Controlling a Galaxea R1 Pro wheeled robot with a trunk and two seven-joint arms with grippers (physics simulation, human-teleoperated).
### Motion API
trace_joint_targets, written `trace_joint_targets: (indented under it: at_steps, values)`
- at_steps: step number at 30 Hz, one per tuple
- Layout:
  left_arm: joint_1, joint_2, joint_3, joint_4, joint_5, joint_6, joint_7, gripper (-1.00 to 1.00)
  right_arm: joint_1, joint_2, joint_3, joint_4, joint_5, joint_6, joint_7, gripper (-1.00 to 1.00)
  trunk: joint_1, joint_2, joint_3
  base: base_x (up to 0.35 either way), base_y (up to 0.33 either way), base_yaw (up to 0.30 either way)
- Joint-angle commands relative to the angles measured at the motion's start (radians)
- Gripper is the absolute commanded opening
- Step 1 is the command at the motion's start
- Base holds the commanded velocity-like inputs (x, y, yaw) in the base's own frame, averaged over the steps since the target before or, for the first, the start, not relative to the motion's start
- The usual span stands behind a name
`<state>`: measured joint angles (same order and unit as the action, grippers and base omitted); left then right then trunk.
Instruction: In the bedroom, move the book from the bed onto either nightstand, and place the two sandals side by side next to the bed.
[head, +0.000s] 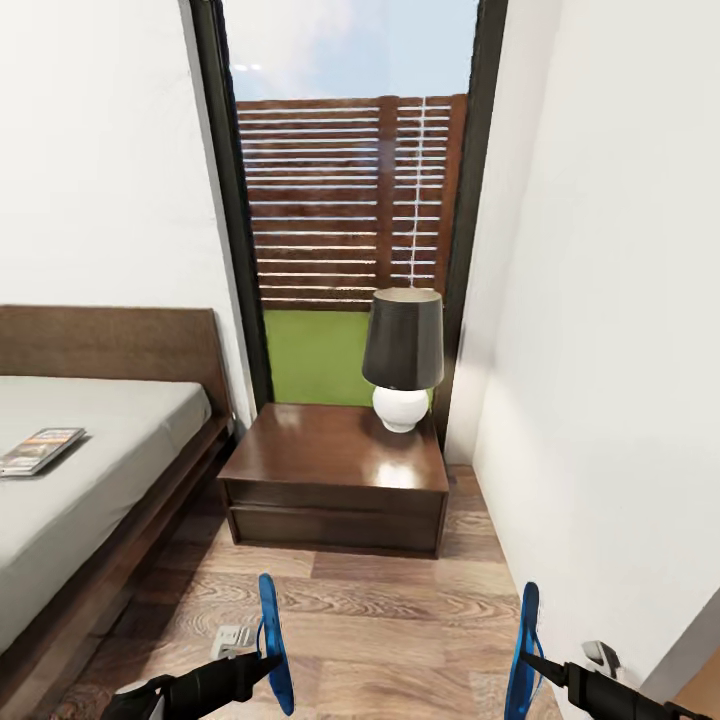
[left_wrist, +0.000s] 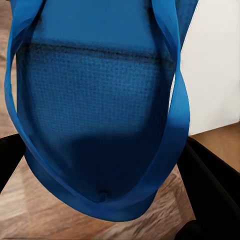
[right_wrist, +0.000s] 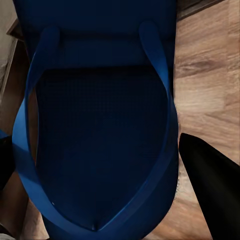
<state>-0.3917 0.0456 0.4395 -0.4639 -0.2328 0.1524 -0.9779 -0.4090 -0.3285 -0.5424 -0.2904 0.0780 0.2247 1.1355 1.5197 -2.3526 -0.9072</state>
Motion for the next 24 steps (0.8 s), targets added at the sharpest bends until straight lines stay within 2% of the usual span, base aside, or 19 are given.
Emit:
trace_joint_targets:
  at_steps: [1,10,24]
  values:
    - [-0.001,-0.001,0.008,-0.001,-0.006,0.010,-0.007,-1.00,-0.001,0.000,-0.008,-0.001,0.008,0.008,0.004,-1.00,0.000,0.000,-0.001,0.000,0.000,0.208]
    - [-0.001,-0.001,0.008,-0.001,-0.006,0.010,-0.007,-1.00,-0.001,0.001,-0.008,-0.001,0.008,0.008,0.005,-1.00,0.000,0.000,-0.001,0.000,0.000,0.221]
    - [-0.001,-0.001,0.008,-0.001,-0.006,0.010,-0.007,-1.00,-0.001,0.001,-0.009,-0.001,0.007,0.008,0.003,-1.00,0.000,0.000,-0.001,0.000,0.000,0.289]
